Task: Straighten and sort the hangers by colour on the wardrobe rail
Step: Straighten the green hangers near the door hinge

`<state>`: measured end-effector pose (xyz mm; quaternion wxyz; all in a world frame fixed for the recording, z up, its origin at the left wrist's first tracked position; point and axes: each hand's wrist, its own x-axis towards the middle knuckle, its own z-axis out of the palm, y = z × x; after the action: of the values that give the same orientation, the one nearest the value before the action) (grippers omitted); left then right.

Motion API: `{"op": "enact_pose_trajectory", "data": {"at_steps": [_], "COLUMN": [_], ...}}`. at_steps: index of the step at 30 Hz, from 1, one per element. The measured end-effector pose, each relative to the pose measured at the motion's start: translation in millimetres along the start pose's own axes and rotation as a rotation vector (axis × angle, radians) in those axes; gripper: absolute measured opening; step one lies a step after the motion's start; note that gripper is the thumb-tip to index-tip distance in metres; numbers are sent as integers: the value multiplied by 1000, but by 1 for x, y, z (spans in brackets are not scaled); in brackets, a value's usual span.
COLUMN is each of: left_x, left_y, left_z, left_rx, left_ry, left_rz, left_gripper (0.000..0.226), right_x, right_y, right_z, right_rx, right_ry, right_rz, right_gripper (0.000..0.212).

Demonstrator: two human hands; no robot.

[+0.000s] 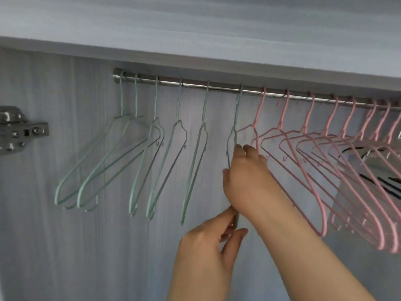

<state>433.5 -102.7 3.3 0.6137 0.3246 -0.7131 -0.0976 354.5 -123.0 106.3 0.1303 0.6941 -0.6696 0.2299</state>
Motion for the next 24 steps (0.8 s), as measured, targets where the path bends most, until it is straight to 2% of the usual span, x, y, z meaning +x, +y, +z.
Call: {"op": "enact_pose_trajectory", "data": {"at_steps": [2, 4, 6, 8, 11, 14, 16, 17, 20, 21, 24], "left_x": [0, 0, 0, 1, 0, -1, 1, 3, 5, 6, 7], "left_y": [-7, -15, -28, -39, -58, -67, -64, -63, -59, -58, -56], "left_z": [-22, -45, -61, -68, -66, -59, -53, -52, -47, -46, -45], "left_rx": [27, 2, -13, 12, 124, 131, 98, 124, 216, 205, 196], "left_ry": [80, 230, 297, 245, 36, -74, -122, -159, -100, -102, -160], "left_rz": [64, 78, 72, 42, -37, -113, -157, -95, 40, 49, 39], "left_gripper": [41, 37, 36, 41, 43, 54, 63, 63, 24, 22, 40], "right_x": [-5, -9, -8, -3, 8, 18, 20, 20, 18, 18, 18], "right_y": [-15, -32, -47, -57, -66, -66, -64, -62, -60, -59, -58], "right_z": [0, 5, 16, 28, 41, 45, 45, 46, 47, 46, 42], "right_rx": [134, 246, 249, 172, 112, 178, 214, 221, 230, 237, 266], "right_ry": [59, 20, -23, -50, -101, -145, -105, -81, -28, -16, 13], "right_rz": [-55, -94, -104, -56, 25, 121, 167, 174, 201, 208, 226], "right_gripper": [47, 43, 48, 60, 67, 69, 67, 65, 59, 55, 45]}}
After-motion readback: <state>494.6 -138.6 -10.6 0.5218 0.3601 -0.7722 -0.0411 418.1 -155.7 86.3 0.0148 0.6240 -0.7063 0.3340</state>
